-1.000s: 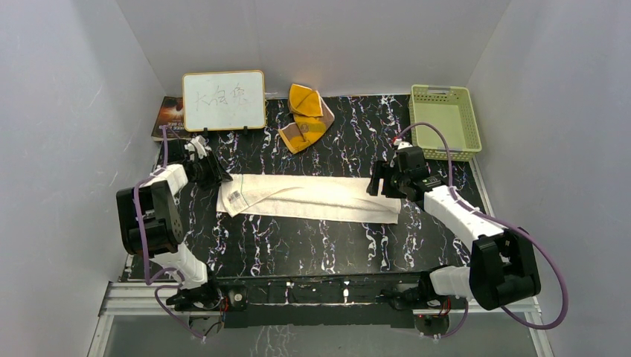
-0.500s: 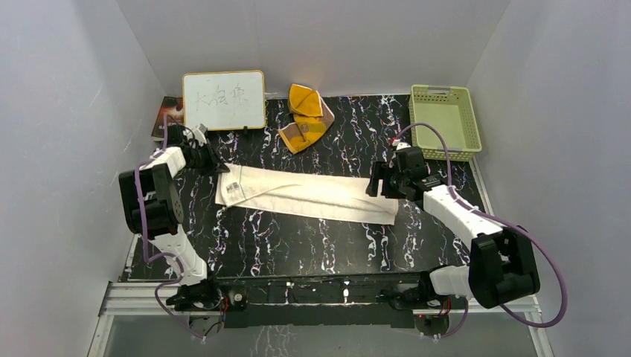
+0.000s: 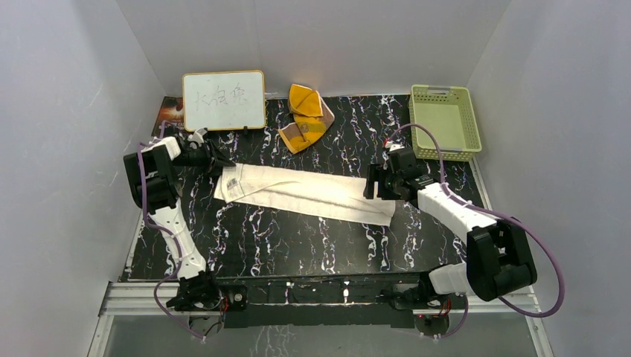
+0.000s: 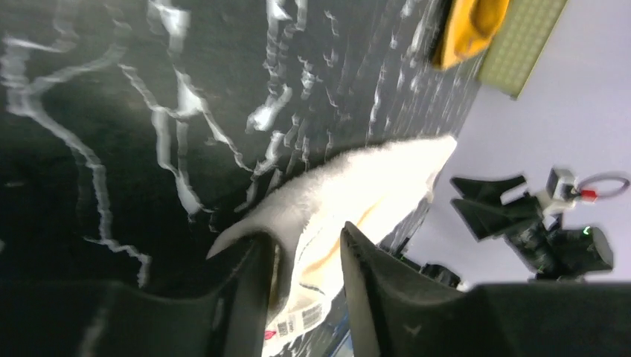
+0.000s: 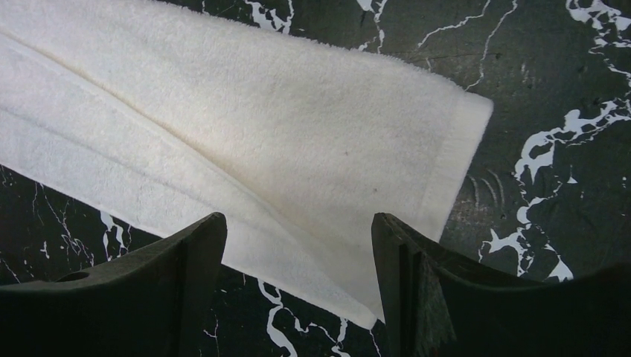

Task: Roll the towels
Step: Fold the towel at the center of the board.

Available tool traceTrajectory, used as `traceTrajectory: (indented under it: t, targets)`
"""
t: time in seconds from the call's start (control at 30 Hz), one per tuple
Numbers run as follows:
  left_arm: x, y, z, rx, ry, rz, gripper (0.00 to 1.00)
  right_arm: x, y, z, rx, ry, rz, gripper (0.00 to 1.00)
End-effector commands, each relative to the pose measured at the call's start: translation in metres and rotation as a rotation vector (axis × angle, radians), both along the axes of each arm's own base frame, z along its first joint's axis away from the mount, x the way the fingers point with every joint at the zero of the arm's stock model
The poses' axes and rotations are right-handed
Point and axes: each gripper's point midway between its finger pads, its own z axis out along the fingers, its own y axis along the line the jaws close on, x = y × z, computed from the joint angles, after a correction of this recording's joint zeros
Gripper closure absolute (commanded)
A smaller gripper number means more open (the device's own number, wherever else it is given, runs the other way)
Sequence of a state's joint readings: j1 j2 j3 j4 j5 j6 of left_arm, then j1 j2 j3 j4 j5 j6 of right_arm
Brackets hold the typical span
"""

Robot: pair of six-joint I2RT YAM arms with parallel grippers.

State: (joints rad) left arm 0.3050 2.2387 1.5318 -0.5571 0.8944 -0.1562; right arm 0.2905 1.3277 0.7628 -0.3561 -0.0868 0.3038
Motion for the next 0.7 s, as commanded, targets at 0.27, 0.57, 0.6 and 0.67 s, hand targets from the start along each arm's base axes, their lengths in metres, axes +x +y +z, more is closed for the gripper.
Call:
traceTrajectory:
  t: [0.27, 0.57, 0.6, 0.67]
  targets:
    - [-0.044, -0.018, 0.025, -0.032, 0.025, 0.012, 0.51, 0.023, 0.024, 0.020, 0.010, -0.096, 0.053, 0.30]
    - [-0.057, 0.011, 0.018, 0.194, 0.064, 0.092, 0.50, 0.021, 0.023, 0.019, 0.005, -0.096, 0.067, 0.30]
    - [-0.061, 0.015, 0.014, 0.213, 0.082, 0.105, 0.50, 0.019, 0.024, 0.016, 0.005, -0.090, 0.070, 0.30]
    - [-0.068, 0.023, 0.008, 0.258, 0.107, 0.135, 0.51, 0.018, 0.023, 0.014, 0.001, -0.085, 0.070, 0.30]
